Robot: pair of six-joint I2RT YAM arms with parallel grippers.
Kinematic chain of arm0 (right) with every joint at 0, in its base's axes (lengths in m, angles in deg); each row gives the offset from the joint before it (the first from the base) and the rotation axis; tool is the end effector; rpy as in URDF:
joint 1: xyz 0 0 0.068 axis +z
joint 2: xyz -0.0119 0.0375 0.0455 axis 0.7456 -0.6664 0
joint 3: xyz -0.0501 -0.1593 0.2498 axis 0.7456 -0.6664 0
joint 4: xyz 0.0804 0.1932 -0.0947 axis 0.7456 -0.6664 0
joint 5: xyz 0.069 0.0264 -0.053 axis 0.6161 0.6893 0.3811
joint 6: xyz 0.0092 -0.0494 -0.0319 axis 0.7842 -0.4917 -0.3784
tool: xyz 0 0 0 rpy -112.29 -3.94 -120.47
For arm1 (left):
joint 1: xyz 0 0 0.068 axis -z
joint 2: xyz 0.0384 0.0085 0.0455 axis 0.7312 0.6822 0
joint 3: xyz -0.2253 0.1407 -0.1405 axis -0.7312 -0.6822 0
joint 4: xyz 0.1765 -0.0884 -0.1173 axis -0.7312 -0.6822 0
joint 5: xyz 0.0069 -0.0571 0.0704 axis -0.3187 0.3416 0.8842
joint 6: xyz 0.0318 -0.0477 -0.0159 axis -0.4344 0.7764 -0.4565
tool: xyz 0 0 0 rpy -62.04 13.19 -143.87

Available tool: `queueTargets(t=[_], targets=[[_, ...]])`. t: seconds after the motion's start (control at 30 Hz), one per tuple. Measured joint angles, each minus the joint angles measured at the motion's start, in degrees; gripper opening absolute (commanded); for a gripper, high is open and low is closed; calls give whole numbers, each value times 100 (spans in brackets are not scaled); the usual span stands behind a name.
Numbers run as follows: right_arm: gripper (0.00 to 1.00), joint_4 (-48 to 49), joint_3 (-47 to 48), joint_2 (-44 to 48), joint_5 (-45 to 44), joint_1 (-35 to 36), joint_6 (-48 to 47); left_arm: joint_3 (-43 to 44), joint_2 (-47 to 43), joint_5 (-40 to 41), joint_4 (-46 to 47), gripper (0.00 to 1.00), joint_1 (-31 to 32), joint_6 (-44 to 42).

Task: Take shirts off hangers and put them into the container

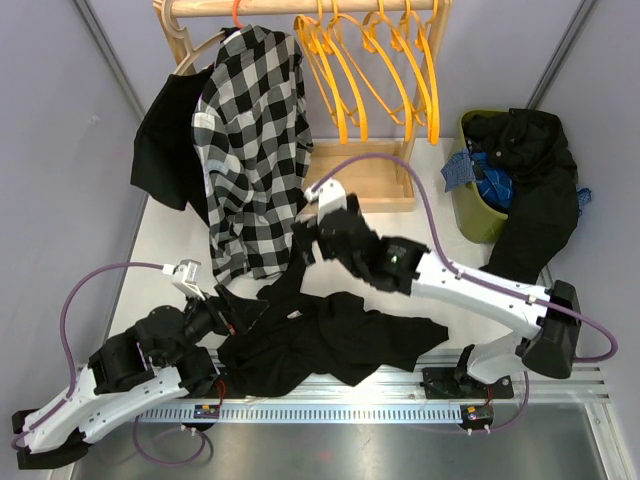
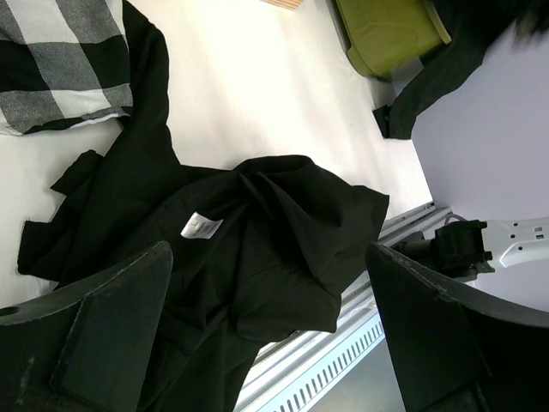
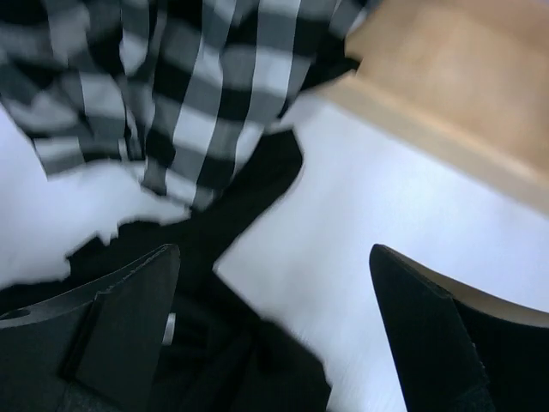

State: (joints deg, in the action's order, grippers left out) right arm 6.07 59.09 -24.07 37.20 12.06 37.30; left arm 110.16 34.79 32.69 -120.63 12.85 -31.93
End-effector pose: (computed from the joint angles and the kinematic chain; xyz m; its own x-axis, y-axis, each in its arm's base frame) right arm 0.1667 0.2498 0.3894 -0.3021 -0.2605 -0.9170 -0.5095 0.8572 -0.0756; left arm 0.0126 0.0085 0.2596 -0.5869 -0.4104 -0.6980 0.3019 0.6889 -0.6589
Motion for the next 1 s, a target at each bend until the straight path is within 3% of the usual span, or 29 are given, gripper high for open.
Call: queueTargets(t=[0.37, 0.6, 1.0], targets=[[99, -538, -2441, 116, -647, 1683, 2623, 46, -15, 52, -308, 99, 0, 50], [100, -389, -1853, -1069, -603, 2708, 3556, 229, -39, 127, -404, 99, 0, 48], [100, 437, -916, -2420, -479, 2721, 3740, 472, -527, 232, -697, 99, 0, 101]])
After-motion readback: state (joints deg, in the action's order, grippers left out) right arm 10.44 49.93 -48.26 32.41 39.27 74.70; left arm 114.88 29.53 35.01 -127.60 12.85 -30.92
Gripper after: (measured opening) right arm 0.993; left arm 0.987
